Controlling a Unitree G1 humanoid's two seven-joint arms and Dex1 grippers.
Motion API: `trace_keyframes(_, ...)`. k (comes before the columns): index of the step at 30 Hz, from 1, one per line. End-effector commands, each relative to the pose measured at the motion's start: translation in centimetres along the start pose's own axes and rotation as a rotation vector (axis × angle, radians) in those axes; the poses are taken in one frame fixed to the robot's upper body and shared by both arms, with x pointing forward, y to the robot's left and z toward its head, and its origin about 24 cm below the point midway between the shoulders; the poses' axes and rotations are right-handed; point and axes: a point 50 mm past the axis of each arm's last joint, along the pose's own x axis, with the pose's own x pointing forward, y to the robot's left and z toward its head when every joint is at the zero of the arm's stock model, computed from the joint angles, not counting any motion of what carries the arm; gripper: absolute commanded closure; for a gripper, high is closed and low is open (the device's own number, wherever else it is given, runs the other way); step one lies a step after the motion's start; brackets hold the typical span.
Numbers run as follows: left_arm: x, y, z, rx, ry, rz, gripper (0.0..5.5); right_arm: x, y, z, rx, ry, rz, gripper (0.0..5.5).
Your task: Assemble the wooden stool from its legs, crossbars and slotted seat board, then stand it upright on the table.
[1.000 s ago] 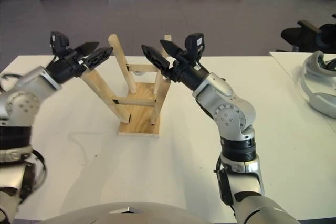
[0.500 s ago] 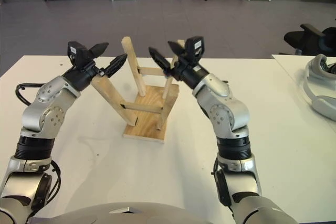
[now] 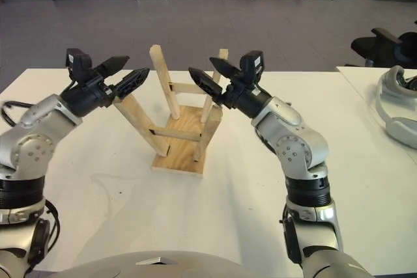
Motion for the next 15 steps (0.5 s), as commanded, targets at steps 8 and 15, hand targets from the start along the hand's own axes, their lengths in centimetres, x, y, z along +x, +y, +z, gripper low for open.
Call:
trace_keyframes(8,0.1,-0.8,-0.8,-0.06,-0.031,0.006,0.99,-0.3,-2.5,-0.2,0.125,-0.114,-0.122,1.45)
trace_keyframes(15,-7.9,10.4,8.3,0.066,-0.179,0.412,0.99,-1.3,-3.6,-4.2,-0.156,0.224,-0.014,1.45)
